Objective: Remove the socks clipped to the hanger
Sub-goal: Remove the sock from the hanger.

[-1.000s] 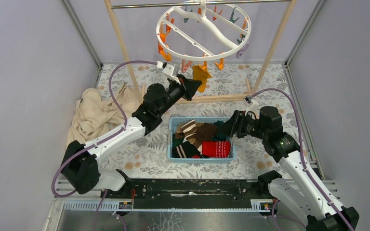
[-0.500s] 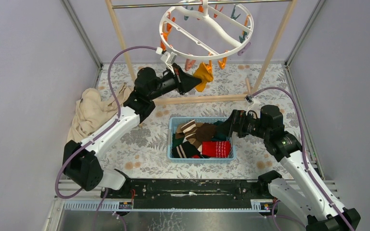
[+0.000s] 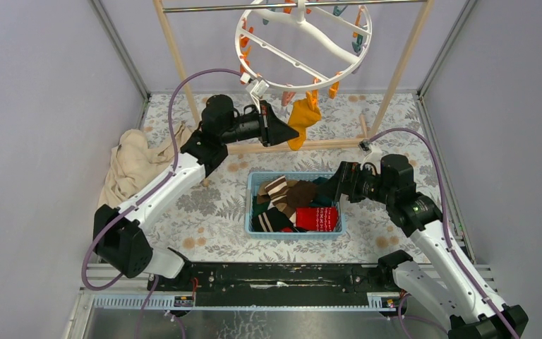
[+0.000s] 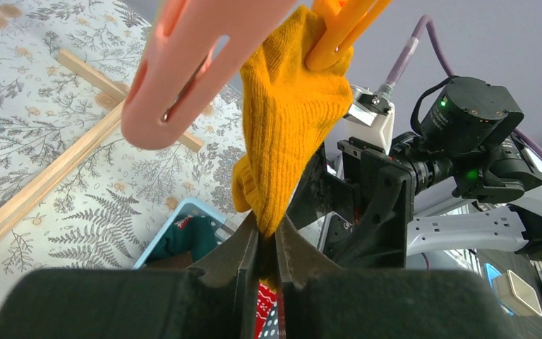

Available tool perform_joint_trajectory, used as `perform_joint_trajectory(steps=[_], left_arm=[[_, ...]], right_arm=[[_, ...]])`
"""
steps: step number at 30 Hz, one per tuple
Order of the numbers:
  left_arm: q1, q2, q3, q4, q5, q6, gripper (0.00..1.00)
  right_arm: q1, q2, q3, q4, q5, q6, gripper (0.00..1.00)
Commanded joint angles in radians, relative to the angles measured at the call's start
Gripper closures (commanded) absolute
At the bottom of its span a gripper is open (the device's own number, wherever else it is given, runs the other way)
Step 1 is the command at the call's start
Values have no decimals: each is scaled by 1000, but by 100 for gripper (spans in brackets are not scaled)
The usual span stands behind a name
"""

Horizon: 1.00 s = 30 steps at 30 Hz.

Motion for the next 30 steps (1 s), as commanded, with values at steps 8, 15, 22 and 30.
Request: perform_joint_trajectory(steps=[8, 15, 22, 30], left_arm=[[15, -45, 49, -68, 9, -11, 83], [18, -56, 77, -87, -9, -11, 83], [18, -64, 95, -89, -15, -19, 83], [18, -70, 99, -101, -22, -16, 83]], right_arm=[[7, 30, 99, -19, 23, -23, 0], [7, 32, 105, -20, 24, -21, 1], [7, 46, 115, -45, 47, -16, 0], [7, 40, 103, -56, 129, 20, 0]])
